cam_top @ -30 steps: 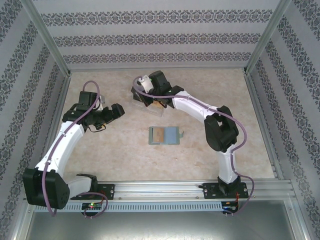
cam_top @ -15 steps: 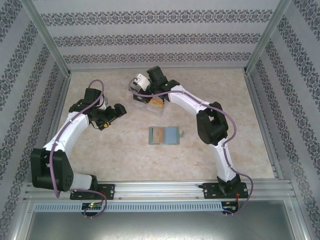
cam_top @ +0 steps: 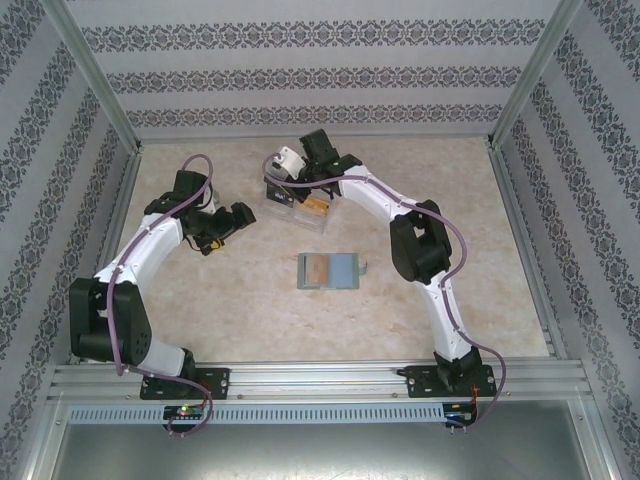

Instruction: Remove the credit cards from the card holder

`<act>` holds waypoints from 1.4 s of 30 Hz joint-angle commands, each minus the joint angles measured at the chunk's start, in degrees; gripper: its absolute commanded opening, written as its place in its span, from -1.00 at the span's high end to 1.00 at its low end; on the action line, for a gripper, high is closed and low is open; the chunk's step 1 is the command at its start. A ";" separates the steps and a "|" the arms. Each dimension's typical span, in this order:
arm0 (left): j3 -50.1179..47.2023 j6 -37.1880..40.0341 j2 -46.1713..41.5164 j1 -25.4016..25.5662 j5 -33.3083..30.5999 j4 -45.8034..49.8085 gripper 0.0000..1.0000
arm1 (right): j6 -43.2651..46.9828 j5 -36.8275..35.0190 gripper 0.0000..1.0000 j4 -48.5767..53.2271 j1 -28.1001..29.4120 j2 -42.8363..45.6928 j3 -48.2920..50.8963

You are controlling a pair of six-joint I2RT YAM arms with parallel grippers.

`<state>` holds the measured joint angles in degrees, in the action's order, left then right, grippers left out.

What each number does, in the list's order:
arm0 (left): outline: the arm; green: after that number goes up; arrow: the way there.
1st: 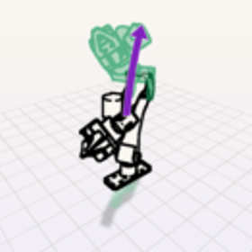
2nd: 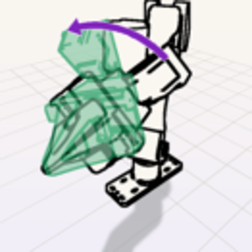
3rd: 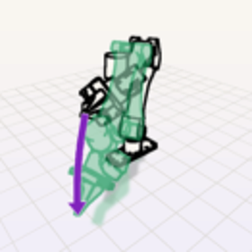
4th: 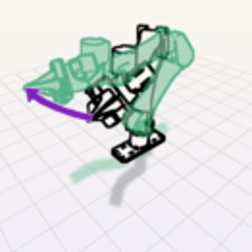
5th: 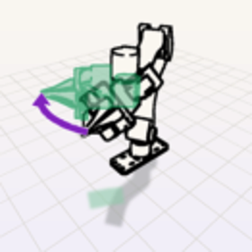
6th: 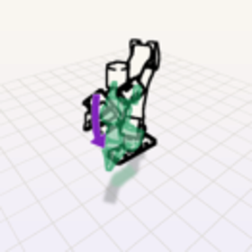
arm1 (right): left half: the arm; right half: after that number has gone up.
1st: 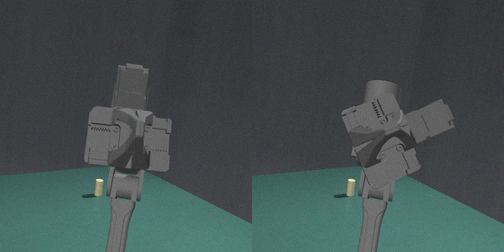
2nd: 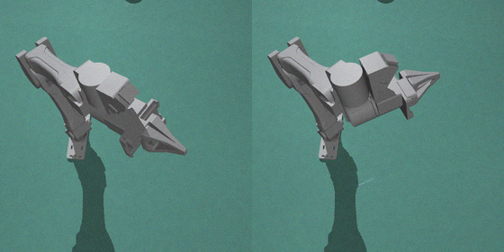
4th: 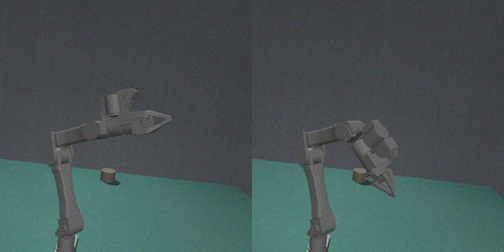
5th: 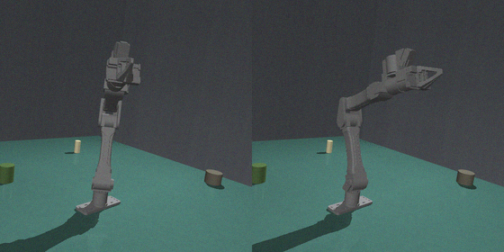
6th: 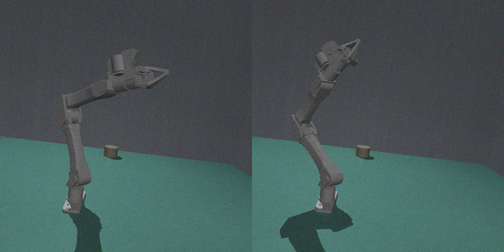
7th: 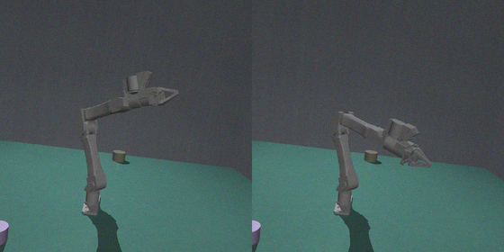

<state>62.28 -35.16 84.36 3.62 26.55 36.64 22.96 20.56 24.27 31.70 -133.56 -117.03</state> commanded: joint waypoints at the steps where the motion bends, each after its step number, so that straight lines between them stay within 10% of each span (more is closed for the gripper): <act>1: 1.97 0.69 0.29 -0.91 0.92 -0.36 -0.99 | 1.45 2.02 1.00 2.00 0.02 -1.44 -1.90; 29: 2.01 1.85 -1.66 -1.23 0.28 0.72 -0.99 | 4.10 -6.00 0.91 5.35 2.11 -3.29 -4.33; 42: 2.32 1.50 -0.69 -1.29 2.30 -0.21 -0.99 | -1.74 -6.36 0.47 6.12 2.93 1.74 -4.47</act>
<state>63.42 -34.68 83.07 2.92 27.62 36.71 24.16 14.13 29.19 33.87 -136.59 -120.31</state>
